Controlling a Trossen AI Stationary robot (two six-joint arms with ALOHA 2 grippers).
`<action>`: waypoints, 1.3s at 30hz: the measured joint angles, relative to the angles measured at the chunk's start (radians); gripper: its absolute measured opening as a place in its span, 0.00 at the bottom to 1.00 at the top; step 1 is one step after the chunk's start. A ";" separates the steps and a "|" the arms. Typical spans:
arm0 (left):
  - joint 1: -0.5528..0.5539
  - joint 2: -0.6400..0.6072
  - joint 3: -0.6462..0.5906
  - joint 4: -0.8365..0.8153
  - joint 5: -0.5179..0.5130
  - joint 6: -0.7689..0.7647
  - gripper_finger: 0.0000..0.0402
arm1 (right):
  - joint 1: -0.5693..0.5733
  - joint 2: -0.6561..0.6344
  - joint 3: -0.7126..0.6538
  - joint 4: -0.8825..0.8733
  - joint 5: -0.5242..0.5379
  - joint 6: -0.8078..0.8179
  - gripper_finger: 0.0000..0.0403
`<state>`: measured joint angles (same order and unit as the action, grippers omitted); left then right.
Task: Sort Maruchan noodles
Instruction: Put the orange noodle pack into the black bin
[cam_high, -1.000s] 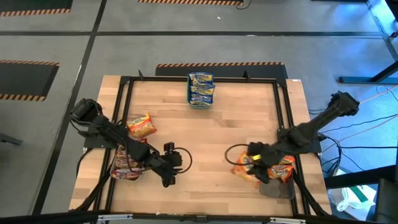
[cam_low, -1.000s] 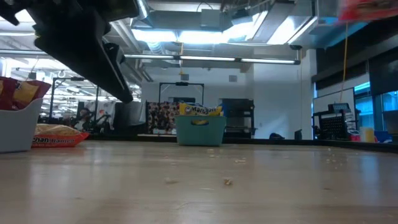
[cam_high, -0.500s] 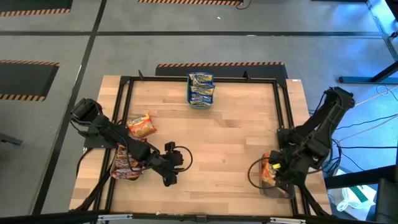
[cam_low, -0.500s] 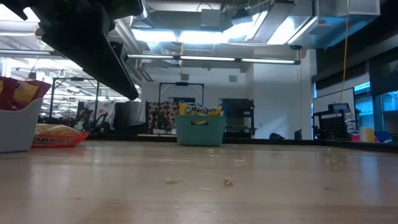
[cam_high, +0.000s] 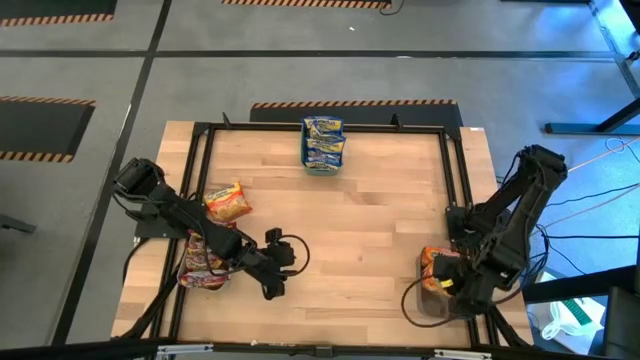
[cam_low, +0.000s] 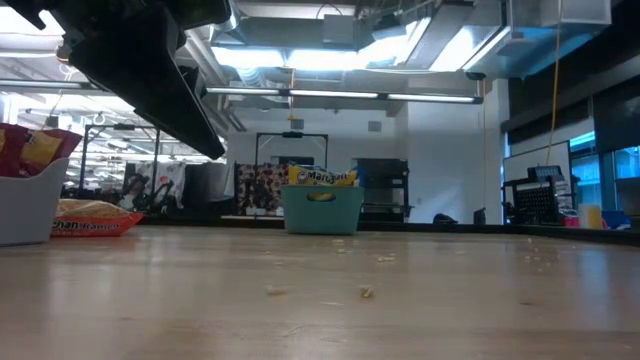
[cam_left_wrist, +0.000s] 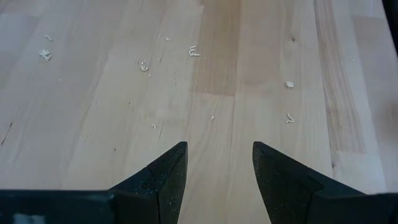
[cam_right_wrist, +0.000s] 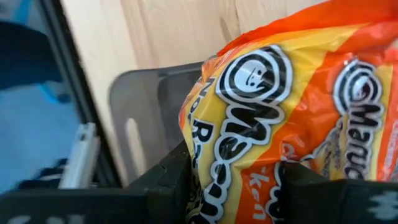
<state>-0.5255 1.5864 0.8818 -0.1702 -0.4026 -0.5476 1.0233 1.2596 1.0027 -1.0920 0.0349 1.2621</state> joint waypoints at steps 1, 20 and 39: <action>0.000 0.000 0.000 0.000 0.000 0.000 0.44 | 0.000 0.013 0.000 -0.002 0.000 -0.015 0.28; 0.004 0.000 0.000 0.001 0.000 -0.001 0.44 | 0.058 0.119 -0.029 0.058 0.030 -0.039 0.28; 0.004 -0.001 0.000 0.006 0.000 -0.001 0.44 | 0.056 0.120 -0.148 0.093 0.050 0.068 0.40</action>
<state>-0.5217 1.5856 0.8818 -0.1645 -0.4026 -0.5484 1.0798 1.3792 0.8543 -0.9985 0.0851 1.3300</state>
